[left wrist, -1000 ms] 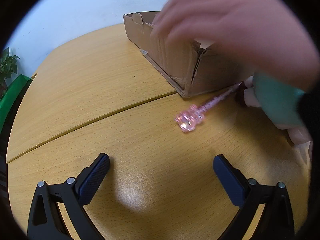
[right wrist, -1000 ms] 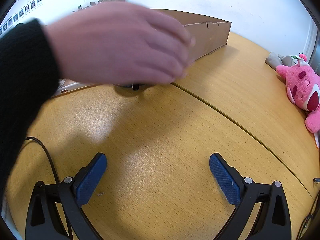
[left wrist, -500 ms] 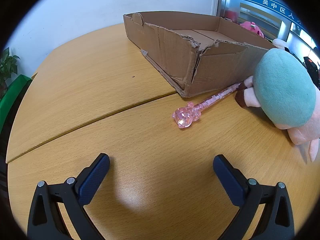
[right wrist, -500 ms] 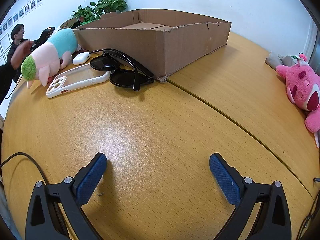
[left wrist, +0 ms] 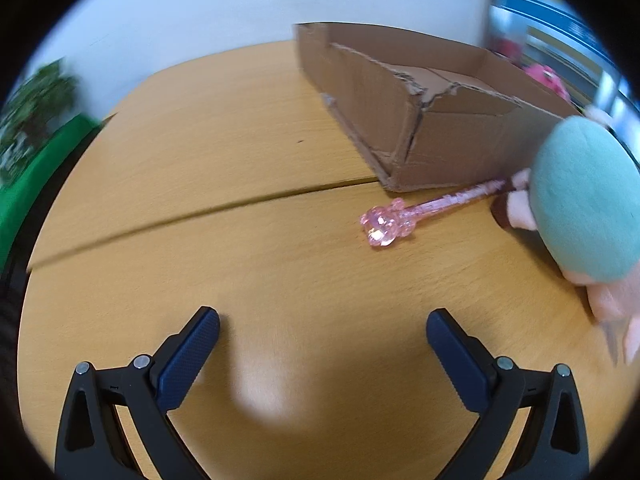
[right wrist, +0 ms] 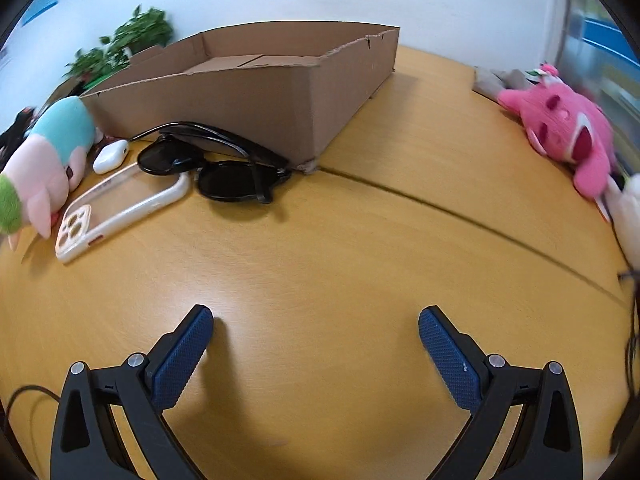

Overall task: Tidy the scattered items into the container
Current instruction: 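Close the left gripper on the plush pig while the right gripper grasps it too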

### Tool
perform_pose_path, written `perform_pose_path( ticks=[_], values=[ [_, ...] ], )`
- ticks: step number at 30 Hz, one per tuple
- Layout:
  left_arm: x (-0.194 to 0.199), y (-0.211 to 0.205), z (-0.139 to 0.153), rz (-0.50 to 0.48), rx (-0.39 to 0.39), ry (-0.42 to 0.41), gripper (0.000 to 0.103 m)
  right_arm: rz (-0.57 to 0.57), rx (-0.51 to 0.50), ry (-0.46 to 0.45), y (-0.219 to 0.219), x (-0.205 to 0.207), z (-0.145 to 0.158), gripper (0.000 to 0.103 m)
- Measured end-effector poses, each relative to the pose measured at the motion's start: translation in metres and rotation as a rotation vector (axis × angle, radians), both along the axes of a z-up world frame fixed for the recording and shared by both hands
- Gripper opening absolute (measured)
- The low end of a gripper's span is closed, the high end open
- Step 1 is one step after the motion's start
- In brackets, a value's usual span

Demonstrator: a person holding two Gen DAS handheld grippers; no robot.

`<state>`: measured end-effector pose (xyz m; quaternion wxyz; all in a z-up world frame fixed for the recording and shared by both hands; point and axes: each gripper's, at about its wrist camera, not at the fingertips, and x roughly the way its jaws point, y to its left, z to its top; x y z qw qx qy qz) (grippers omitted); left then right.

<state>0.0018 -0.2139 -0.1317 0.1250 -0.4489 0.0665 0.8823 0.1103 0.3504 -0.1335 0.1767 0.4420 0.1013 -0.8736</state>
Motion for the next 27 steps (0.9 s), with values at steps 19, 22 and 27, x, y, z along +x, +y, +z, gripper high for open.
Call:
perform_pose_path(
  ticks=[19,22,27],
  values=[
    [0.08,0.108,0.113,0.171,0.005,0.211,0.102,0.2,-0.266,0.136,-0.158,0.067,0.101,0.103],
    [0.077,0.129,0.121,0.13,0.043,0.195,0.102,0.243,-0.264,0.132,-0.193,0.072,0.107,0.103],
    [0.059,0.152,0.113,0.135,0.117,0.118,0.102,0.255,-0.23,0.093,-0.226,0.071,0.09,0.103]
  ],
)
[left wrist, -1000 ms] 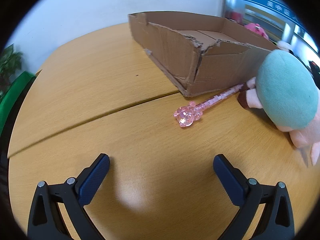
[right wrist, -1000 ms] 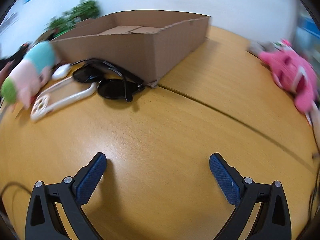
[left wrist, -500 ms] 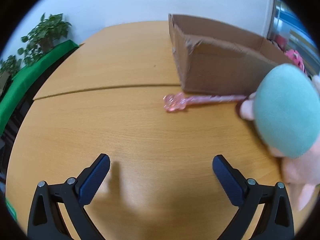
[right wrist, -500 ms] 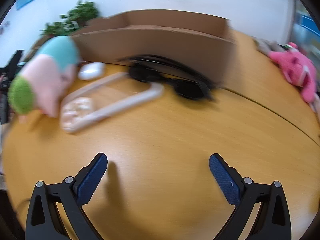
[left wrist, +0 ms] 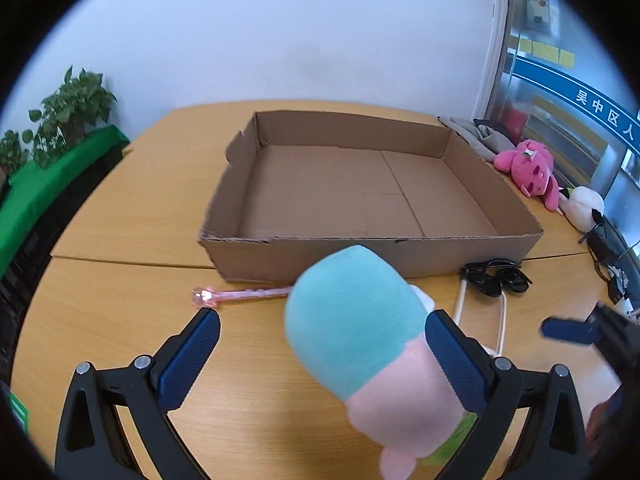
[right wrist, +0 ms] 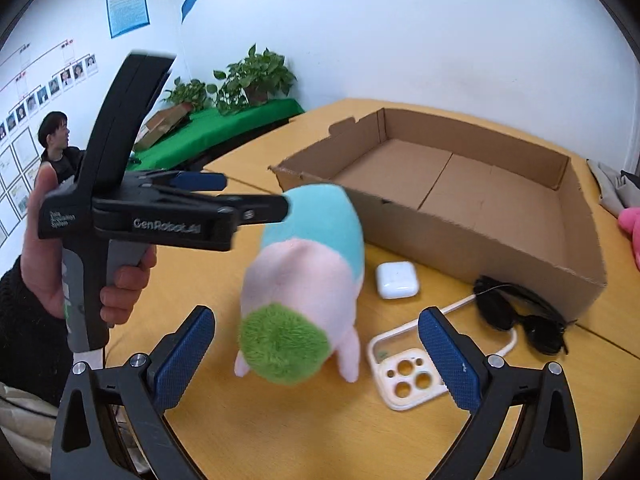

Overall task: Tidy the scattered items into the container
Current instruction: 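Close the left gripper on the plush pig while the right gripper grasps it too, then lift the plush pig with both grippers and carry it over the box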

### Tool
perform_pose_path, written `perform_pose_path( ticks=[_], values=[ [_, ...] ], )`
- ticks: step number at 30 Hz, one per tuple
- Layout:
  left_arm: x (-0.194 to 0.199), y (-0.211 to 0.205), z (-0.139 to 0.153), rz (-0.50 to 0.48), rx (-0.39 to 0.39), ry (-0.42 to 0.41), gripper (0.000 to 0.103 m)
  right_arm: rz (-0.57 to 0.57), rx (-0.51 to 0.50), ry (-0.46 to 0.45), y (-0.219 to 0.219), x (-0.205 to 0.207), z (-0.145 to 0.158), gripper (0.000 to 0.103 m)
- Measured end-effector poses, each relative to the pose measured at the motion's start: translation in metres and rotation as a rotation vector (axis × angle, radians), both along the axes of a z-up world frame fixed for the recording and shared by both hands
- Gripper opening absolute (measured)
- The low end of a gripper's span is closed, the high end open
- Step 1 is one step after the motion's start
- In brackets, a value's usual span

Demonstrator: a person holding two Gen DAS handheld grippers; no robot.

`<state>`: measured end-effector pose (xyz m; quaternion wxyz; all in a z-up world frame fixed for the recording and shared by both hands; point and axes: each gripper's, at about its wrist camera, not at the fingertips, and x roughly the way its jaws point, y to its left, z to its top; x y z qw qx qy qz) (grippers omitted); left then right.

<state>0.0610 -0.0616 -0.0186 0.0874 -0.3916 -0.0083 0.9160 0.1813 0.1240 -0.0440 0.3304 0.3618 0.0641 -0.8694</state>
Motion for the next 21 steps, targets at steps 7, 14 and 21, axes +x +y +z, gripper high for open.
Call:
perform_pose_path(
  ticks=[7,14,21],
  values=[
    [-0.019,0.015,-0.02,-0.021,0.009,-0.068,0.102,-0.007,-0.004,-0.058,-0.018,-0.019,-0.015,0.103],
    [-0.03,0.014,-0.035,-0.016,0.056,-0.115,0.103,0.003,-0.011,-0.126,-0.035,-0.042,-0.033,0.098],
    [-0.032,0.013,-0.044,-0.039,0.089,-0.141,0.101,-0.008,0.02,-0.154,-0.038,-0.049,-0.049,0.081]
  ],
)
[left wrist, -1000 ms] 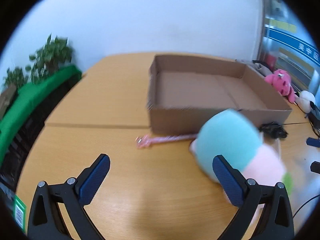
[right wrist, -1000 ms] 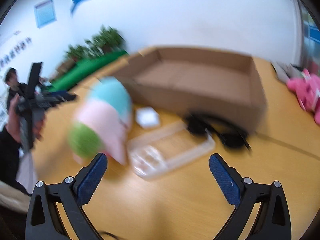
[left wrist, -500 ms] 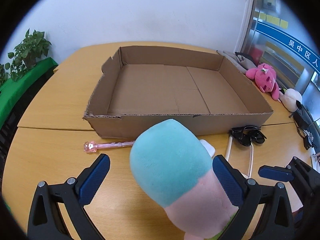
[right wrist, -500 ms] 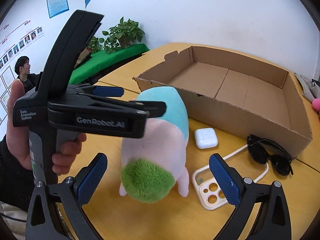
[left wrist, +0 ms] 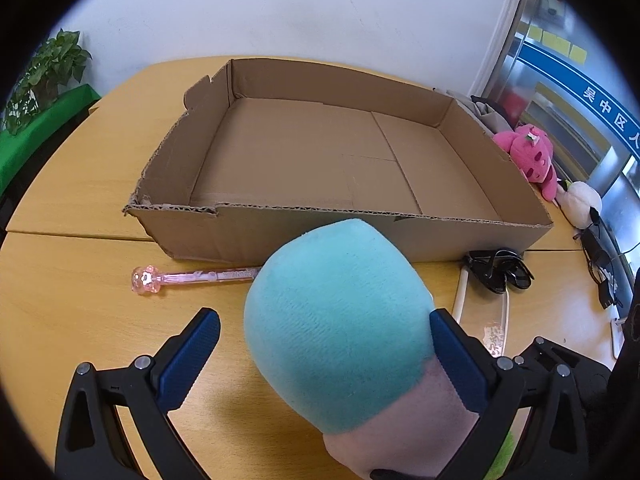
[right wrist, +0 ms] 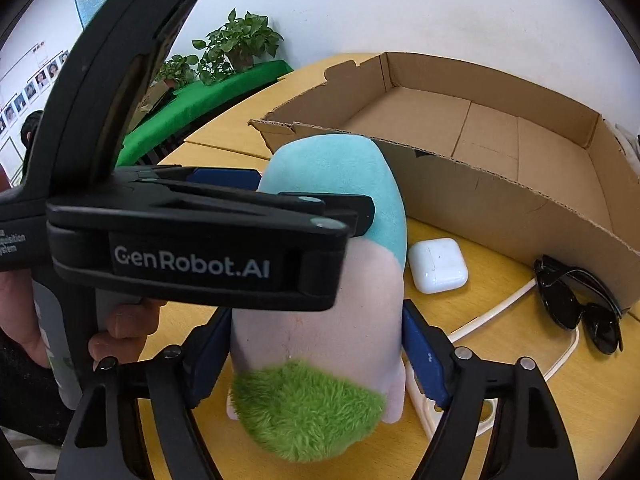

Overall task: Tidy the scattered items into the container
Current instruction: 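Lift the plush pig with both grippers and carry it over the box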

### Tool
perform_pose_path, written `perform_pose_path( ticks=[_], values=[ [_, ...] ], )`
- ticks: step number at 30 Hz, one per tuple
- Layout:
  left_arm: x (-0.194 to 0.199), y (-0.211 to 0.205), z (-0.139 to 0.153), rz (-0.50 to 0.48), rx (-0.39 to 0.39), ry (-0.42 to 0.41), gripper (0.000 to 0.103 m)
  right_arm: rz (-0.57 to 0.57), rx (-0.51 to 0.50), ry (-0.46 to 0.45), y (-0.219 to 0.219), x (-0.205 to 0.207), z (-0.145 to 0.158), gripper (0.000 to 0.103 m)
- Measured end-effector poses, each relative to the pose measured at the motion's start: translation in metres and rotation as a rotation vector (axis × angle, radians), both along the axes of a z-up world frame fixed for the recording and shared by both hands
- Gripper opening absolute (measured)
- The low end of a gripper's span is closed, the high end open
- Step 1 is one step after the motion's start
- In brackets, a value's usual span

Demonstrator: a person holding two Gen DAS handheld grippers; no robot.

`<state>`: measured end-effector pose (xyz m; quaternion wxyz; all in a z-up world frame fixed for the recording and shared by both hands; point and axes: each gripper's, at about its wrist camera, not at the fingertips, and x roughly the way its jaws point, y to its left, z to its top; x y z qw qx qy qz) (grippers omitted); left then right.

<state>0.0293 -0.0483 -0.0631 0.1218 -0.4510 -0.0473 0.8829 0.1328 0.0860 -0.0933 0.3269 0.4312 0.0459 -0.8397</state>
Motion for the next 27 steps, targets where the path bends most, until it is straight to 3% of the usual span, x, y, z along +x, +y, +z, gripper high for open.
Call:
perform_pose_path(
  ticks=[3,11,17,27],
  values=[
    [-0.001,-0.001,-0.003,-0.028,0.065,-0.028,0.089,-0.007,-0.007,-0.008,0.001,0.0,-0.001,0.078],
    [0.012,0.002,0.009,-0.037,0.088,-0.02,0.072,0.002,-0.017,0.022,-0.003,0.01,0.006,0.072],
    [0.024,-0.003,0.033,-0.023,0.092,0.029,0.07,0.015,-0.046,0.087,-0.003,0.022,0.033,0.071],
    [0.01,0.005,0.109,-0.083,0.089,0.162,0.07,-0.006,-0.044,0.26,0.001,0.006,0.106,0.071]
  ],
)
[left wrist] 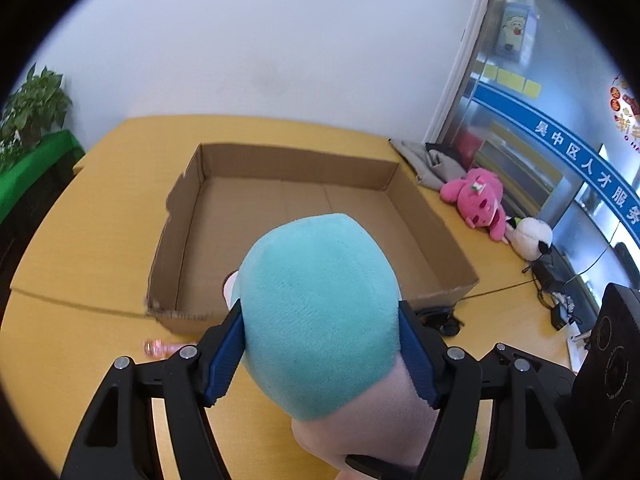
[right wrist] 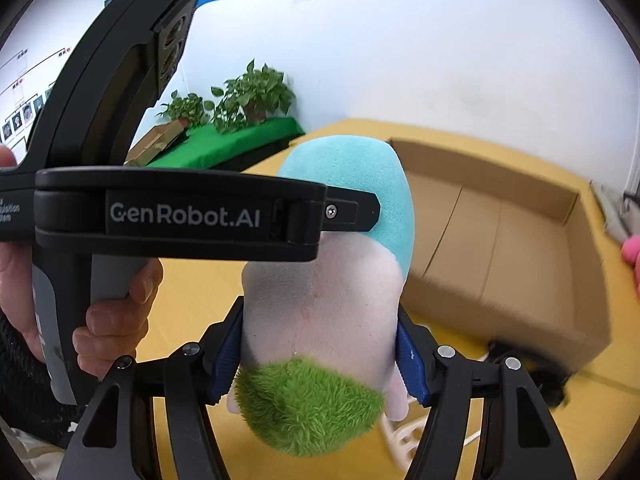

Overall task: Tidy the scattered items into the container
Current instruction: 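Lift the plush pig with both grippers and carry it over the box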

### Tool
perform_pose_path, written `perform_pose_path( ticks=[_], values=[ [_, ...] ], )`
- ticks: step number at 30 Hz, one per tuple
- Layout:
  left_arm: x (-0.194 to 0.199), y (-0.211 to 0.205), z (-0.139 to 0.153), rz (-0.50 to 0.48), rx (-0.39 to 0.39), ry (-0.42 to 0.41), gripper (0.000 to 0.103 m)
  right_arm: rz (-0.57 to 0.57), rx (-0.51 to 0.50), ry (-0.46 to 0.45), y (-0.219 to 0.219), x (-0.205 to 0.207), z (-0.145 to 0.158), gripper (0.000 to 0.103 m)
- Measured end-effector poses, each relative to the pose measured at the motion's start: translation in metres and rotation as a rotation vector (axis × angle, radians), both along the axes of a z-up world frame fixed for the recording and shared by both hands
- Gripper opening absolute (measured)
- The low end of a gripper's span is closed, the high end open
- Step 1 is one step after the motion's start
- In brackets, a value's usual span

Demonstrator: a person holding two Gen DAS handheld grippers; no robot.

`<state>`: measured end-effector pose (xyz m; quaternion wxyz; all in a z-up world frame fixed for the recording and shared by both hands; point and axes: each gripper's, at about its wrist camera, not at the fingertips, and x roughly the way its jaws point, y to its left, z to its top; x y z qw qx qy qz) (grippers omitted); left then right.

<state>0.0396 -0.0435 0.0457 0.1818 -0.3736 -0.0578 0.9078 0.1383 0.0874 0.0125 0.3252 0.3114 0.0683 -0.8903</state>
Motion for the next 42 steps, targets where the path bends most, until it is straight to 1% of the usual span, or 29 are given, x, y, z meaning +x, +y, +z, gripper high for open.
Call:
perform_pose_path(
  ticks=[4,7,10,14,19,23,24,28,35,42],
  values=[
    [-0.022,0.003,0.044,-0.031,0.003,0.073,0.07,-0.016,-0.012,0.073,0.002,-0.022,0.04,0.071],
    [-0.045,0.005,0.077,-0.045,-0.005,0.119,0.07,-0.024,-0.032,0.1,0.001,-0.048,0.069,0.071],
    [-0.071,0.002,0.103,-0.043,-0.012,0.155,0.069,-0.023,-0.049,0.111,-0.003,-0.077,0.095,0.071],
    [-0.101,-0.004,0.125,-0.037,-0.017,0.172,0.07,-0.022,-0.06,0.109,-0.014,-0.119,0.121,0.07],
    [-0.149,-0.015,0.135,-0.042,-0.022,0.145,0.07,-0.022,-0.07,0.073,-0.031,-0.167,0.13,0.07],
    [-0.179,-0.025,0.133,-0.041,-0.017,0.122,0.07,-0.022,-0.077,0.052,-0.045,-0.202,0.129,0.07],
    [-0.188,-0.025,0.132,-0.042,-0.017,0.115,0.07,-0.025,-0.079,0.047,-0.041,-0.208,0.131,0.07],
    [-0.224,-0.027,0.116,-0.052,-0.033,0.072,0.07,-0.036,-0.089,-0.002,-0.047,-0.244,0.117,0.07],
    [-0.272,-0.028,0.075,-0.078,-0.056,0.0,0.069,-0.079,-0.11,-0.094,-0.059,-0.299,0.076,0.07],
    [-0.31,-0.028,0.017,-0.111,-0.081,-0.097,0.069,-0.123,-0.13,-0.205,-0.069,-0.338,0.019,0.07]
  ],
)
